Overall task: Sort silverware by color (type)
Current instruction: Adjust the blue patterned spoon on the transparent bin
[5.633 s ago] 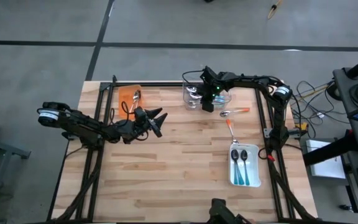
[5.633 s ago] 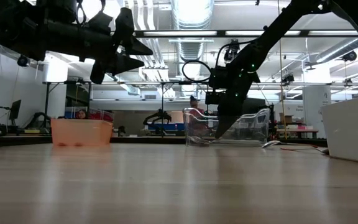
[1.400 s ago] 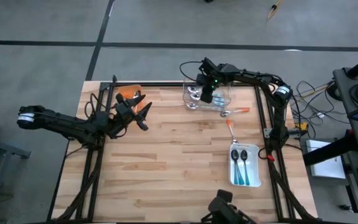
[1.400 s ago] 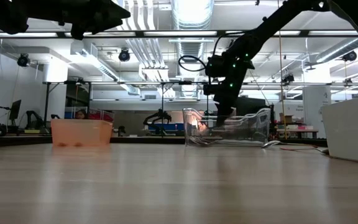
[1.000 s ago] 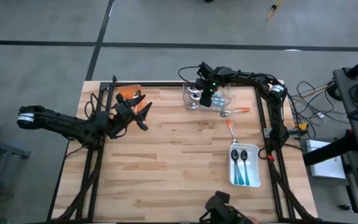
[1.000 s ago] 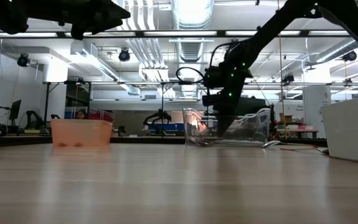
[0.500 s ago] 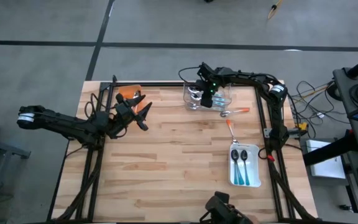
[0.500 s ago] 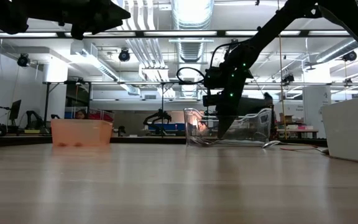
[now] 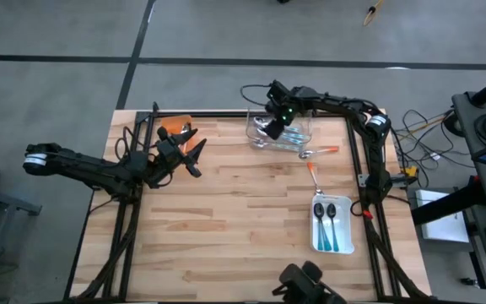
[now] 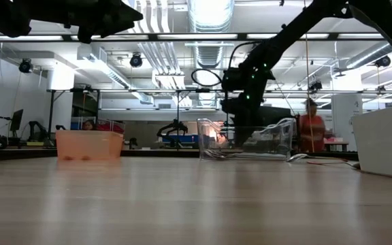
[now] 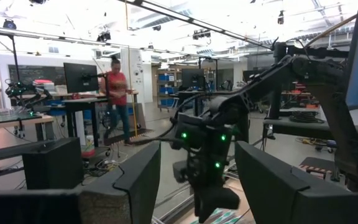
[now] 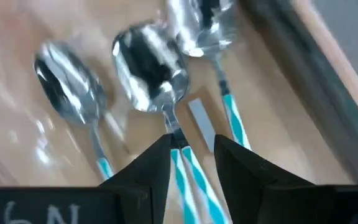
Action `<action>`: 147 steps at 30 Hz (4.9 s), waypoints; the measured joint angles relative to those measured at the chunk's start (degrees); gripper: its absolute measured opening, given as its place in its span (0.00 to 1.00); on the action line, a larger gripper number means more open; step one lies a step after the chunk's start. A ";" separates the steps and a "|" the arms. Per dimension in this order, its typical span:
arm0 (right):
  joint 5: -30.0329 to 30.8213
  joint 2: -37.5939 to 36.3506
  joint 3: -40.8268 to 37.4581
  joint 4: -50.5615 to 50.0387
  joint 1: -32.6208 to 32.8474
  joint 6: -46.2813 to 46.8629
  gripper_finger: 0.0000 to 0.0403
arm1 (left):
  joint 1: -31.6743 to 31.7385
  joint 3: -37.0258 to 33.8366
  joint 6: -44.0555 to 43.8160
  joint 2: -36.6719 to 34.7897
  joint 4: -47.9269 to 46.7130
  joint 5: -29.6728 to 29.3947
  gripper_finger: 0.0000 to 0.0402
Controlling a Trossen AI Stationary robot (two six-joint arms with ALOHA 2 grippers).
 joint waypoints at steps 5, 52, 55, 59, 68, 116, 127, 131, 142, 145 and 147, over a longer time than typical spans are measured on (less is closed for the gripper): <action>-0.06 0.01 2.54 -5.48 -0.02 20.70 0.26 | -0.02 0.00 0.02 0.00 0.01 0.00 0.47; 8.80 3.05 -0.32 -1.65 3.63 30.92 0.42 | 0.00 0.00 0.85 0.00 -0.89 0.00 0.47; 9.42 3.06 -0.32 -1.35 3.63 30.85 0.40 | 0.00 0.00 0.85 0.00 -0.89 0.00 0.47; 10.57 3.72 -0.28 -0.95 3.65 30.14 0.38 | -0.02 0.00 0.85 0.00 -0.88 0.00 0.47; 11.01 4.08 -0.23 -0.20 3.63 29.24 0.32 | -0.02 0.00 0.85 0.00 -0.89 0.00 0.47; 5.54 5.15 3.75 -2.35 3.28 21.49 0.37 | -0.02 0.00 0.85 0.00 -0.91 0.00 0.47; 4.39 7.89 3.99 -2.09 3.21 17.35 0.31 | -0.02 0.00 0.85 0.00 -1.03 0.00 0.47; 4.43 8.06 3.97 -1.91 3.21 17.09 0.24 | -0.05 0.00 0.85 0.00 -1.07 0.00 0.47; 4.62 6.82 4.16 -1.89 3.21 15.68 0.09 | -0.04 0.00 0.85 0.00 -1.15 0.00 0.47; 4.58 6.32 4.21 -2.13 3.23 15.43 0.09 | -0.04 0.00 0.85 0.00 -1.15 0.00 0.47; 4.56 6.09 4.21 -2.27 3.23 14.86 0.08 | -0.04 0.00 0.85 0.00 -1.15 0.00 0.47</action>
